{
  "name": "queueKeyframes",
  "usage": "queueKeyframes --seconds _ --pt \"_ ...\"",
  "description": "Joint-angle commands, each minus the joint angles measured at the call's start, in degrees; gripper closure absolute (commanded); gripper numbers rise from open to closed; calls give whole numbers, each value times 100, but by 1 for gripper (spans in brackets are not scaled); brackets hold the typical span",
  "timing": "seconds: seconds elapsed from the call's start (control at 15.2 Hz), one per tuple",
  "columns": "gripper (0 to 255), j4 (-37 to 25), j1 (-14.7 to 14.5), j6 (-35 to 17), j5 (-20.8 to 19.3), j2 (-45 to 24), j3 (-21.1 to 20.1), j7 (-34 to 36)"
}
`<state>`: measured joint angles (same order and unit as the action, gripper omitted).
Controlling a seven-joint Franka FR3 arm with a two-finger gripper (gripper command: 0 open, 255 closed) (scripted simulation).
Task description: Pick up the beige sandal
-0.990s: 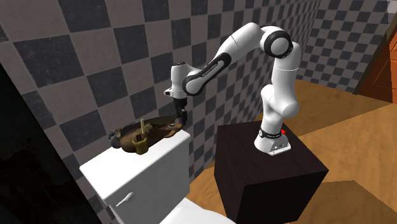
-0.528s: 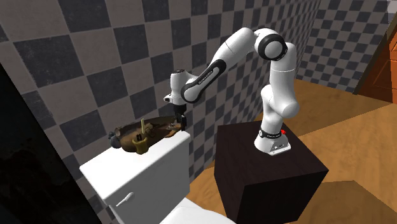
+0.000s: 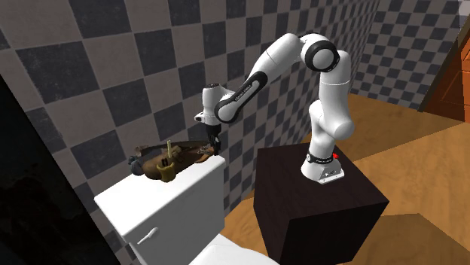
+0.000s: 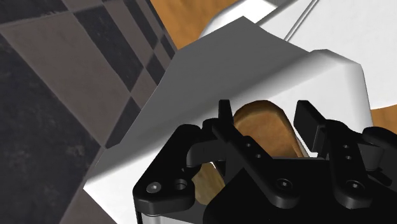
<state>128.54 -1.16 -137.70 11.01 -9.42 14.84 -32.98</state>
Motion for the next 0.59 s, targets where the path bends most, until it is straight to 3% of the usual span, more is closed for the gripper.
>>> queueKeyframes --seconds 0.0,0.53 --pt "255 2 1 1 1 -15 0 4" --pt "255 -100 -23 339 -149 240 34 136"
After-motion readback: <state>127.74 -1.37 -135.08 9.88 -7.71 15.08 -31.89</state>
